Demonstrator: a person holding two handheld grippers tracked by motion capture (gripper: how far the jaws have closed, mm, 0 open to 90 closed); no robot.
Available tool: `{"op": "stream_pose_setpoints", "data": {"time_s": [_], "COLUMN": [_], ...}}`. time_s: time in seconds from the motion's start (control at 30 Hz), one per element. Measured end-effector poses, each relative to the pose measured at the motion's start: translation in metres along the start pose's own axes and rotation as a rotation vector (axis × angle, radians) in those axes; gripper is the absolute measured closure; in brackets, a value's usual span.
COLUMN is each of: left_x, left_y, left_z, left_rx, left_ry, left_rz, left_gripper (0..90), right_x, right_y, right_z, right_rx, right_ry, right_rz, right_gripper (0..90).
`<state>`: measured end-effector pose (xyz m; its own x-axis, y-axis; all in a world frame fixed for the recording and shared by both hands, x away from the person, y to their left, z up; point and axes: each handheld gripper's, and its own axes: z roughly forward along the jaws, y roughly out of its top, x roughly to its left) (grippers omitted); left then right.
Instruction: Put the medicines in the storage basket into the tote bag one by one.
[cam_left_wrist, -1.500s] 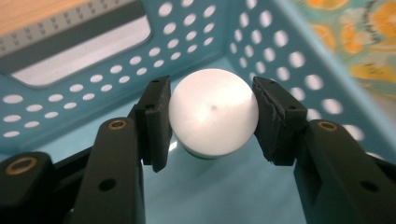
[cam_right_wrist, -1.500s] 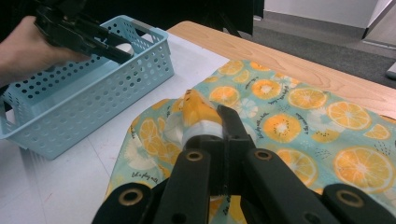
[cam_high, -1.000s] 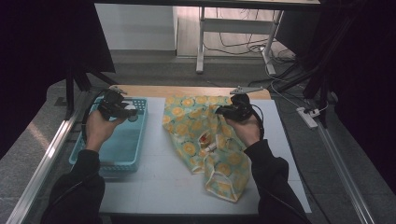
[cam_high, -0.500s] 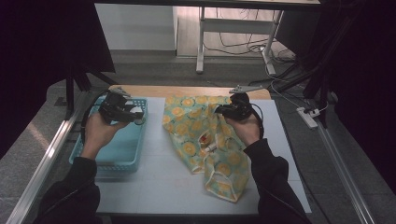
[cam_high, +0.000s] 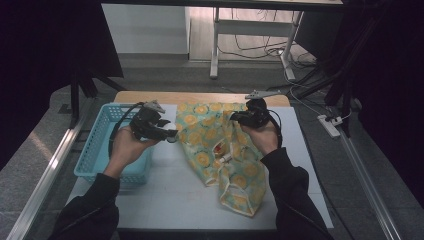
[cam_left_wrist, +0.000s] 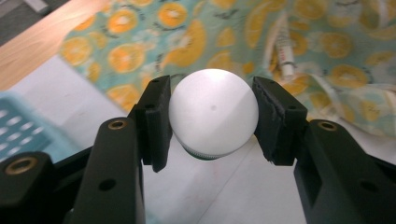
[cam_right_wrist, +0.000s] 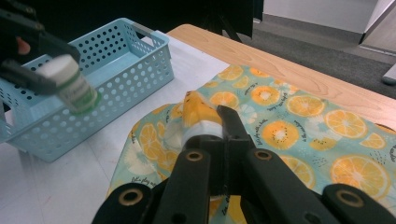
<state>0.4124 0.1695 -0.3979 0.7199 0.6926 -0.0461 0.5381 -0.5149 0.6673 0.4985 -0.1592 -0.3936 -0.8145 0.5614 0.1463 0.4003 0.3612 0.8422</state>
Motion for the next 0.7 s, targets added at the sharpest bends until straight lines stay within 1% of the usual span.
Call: {"op": "stream_pose_setpoints", "data": {"time_s": [0.17, 0.3, 0.5, 0.7], "left_x": [-0.014, -0.026, -0.045, -0.058], "left_y": [0.014, 0.026, 0.043, 0.054], "left_z": [0.018, 0.032, 0.056, 0.078], "left_rx": [0.014, 0.011, 0.02, 0.023], "left_ry": [-0.033, -0.064, -0.109, -0.14], "left_rz": [0.037, 0.064, 0.114, 0.139], "left_gripper": [50.9, 51.0, 50.9, 50.9], "right_x": [0.0, -0.002, -0.004, -0.004], "right_y": [0.002, 0.002, 0.003, 0.005], "right_z": [-0.001, -0.001, -0.002, -0.004], "right_rx": [0.001, -0.001, -0.001, -0.002], "right_ry": [-0.003, -0.006, -0.011, -0.013], "right_rz": [-0.004, -0.002, -0.001, -0.002], "right_gripper": [90.0, 90.0, 90.0, 90.0]}}
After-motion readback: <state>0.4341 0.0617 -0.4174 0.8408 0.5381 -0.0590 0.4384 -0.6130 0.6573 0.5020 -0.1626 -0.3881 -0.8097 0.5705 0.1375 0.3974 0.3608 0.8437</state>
